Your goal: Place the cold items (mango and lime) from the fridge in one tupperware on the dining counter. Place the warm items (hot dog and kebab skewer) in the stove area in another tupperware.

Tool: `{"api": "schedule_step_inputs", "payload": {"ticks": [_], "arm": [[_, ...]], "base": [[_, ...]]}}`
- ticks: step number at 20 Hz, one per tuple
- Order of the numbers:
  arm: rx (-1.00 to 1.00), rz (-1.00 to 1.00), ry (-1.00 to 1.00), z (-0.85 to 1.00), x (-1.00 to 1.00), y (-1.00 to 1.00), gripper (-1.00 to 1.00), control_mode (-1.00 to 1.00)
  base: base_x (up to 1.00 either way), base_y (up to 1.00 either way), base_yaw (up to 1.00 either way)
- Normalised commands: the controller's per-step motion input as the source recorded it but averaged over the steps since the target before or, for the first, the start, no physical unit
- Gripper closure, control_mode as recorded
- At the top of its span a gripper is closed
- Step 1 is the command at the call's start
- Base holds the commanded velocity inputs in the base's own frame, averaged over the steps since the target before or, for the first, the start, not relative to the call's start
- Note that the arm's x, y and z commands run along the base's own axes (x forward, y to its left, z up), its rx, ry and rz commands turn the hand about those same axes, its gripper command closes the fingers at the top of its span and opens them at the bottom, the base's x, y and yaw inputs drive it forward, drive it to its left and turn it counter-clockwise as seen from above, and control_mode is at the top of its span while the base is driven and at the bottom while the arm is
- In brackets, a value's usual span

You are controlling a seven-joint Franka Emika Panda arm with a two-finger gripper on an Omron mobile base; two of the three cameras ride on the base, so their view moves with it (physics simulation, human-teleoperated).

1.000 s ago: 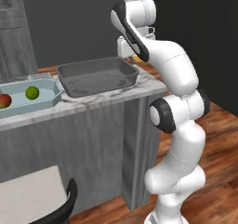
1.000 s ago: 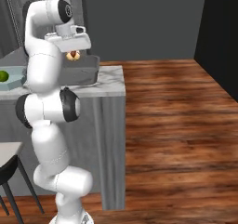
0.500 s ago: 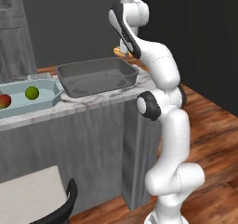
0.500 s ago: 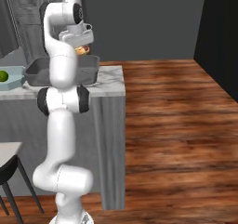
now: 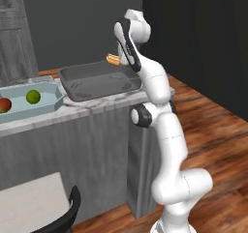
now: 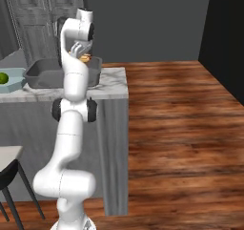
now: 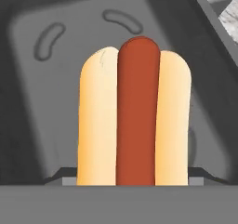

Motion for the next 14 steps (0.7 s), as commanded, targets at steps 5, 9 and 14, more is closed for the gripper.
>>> {"api": "schedule_step_inputs", "payload": {"ticks": [5, 9, 14], "arm": [[-0.03, 0.0, 0.19, -0.13, 0.77, 0.42, 1.0, -1.0], [-0.2, 0.0, 0.25, -0.01, 0.65, 0.49, 1.0, -1.0], [-0.17, 0.0, 0.25, 0.0, 0.08, 0.14, 1.0, -1.0]], "base": [[0.0, 0.0, 0.0], [0.0, 0.0, 0.0], [0.0, 0.0, 0.0]]}}
